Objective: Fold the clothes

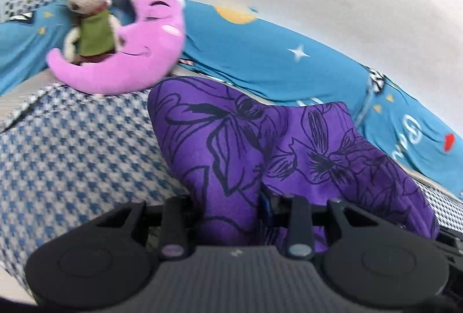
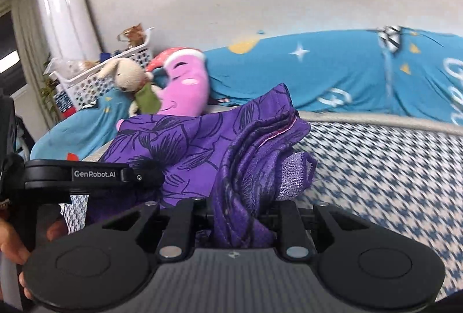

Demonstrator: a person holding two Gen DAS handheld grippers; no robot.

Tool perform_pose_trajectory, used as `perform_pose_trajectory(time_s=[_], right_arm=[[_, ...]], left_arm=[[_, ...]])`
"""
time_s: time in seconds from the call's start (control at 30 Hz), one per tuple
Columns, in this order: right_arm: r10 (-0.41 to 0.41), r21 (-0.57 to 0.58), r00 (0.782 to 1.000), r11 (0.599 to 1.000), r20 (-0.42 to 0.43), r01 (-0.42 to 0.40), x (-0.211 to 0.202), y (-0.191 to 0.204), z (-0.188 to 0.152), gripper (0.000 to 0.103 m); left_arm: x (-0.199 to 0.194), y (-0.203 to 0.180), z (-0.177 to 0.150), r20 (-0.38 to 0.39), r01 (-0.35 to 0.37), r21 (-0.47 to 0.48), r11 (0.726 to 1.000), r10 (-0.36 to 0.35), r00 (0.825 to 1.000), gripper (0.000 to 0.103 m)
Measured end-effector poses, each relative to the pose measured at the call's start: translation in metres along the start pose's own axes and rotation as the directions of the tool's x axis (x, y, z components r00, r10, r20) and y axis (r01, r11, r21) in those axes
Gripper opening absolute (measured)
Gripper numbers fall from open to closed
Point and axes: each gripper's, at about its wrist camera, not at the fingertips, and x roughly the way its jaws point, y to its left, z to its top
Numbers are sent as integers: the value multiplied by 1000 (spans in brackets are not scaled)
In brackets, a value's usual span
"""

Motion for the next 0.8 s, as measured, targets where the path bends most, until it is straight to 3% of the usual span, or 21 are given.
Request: perform_pose_trajectory(time_s=[0.27, 0.8], right_arm=[[58, 3, 998, 998, -10, -58, 26, 24, 8, 21], [91, -16, 996, 996, -18, -91, 75, 63, 15, 21]], left_arm=[[-2, 25, 9, 22, -74, -17, 997, 75, 997, 31], [7, 65, 31, 53, -172, -50, 984, 174, 983, 31]])
